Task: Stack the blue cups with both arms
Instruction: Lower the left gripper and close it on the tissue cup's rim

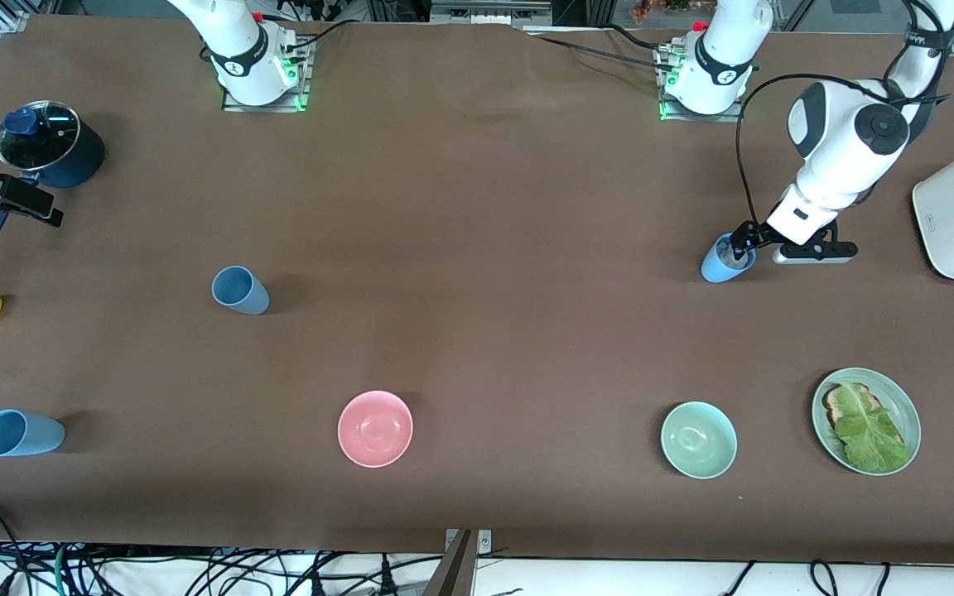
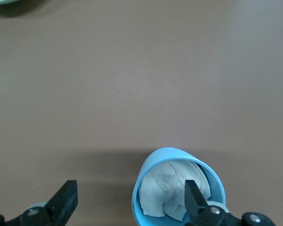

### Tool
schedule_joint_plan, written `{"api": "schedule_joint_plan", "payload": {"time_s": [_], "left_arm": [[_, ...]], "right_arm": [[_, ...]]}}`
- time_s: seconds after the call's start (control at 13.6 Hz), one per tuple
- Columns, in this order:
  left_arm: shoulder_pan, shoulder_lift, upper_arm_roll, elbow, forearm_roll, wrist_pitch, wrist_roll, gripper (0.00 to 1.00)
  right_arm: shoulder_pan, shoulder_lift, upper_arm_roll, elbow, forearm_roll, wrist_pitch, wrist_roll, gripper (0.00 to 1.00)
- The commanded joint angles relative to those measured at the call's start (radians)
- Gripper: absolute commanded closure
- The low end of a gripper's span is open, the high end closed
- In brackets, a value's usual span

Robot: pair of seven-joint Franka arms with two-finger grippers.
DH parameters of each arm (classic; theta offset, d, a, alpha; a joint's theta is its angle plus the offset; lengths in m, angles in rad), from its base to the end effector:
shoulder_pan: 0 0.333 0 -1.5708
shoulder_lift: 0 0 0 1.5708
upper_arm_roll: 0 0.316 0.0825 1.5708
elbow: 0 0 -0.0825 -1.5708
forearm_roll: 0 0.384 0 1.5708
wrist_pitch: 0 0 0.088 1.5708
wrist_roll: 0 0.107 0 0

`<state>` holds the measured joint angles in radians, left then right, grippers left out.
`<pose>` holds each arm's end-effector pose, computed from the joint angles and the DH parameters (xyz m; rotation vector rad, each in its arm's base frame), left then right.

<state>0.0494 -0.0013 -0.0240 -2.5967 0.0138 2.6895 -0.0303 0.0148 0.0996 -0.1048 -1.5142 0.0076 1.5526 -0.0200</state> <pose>0.4496 0.0110 0.2656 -3.1310 -0.0682 -0.1475 0.5798 -0.0485 0.5933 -3.1377 0.1097 0.0953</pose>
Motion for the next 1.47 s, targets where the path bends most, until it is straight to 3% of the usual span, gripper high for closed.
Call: {"api": "schedule_joint_plan", "payload": {"time_s": [0.0,0.44,1.25,1.33,1.4], "left_arm": [[-0.005,-0.028,-0.001,-0.043,-0.021,0.027,0.003,0.0],[-0.009,-0.082,-0.001,-0.097,-0.021,0.042,0.003,0.0],[-0.008,0.018,-0.001,-0.12,-0.021,0.204,0.01,0.0],[-0.008,0.02,-0.001,-0.118,-0.021,0.204,0.012,0.03],[-0.006,0.02,-0.001,-0.118,-0.02,0.204,0.022,0.2]], "right_arm": [[-0.013,0.012,0.004,0.025,0.017,-0.017,-0.021,0.0],[-0.013,0.012,0.004,0.025,0.017,-0.017,-0.021,0.0],[-0.016,0.012,0.004,0.025,0.017,-0.023,-0.021,0.0],[-0.013,0.012,0.004,0.025,0.017,-0.023,-0.021,0.0],[-0.013,0.012,0.004,0.025,0.017,-0.023,-0.021,0.0]]}}
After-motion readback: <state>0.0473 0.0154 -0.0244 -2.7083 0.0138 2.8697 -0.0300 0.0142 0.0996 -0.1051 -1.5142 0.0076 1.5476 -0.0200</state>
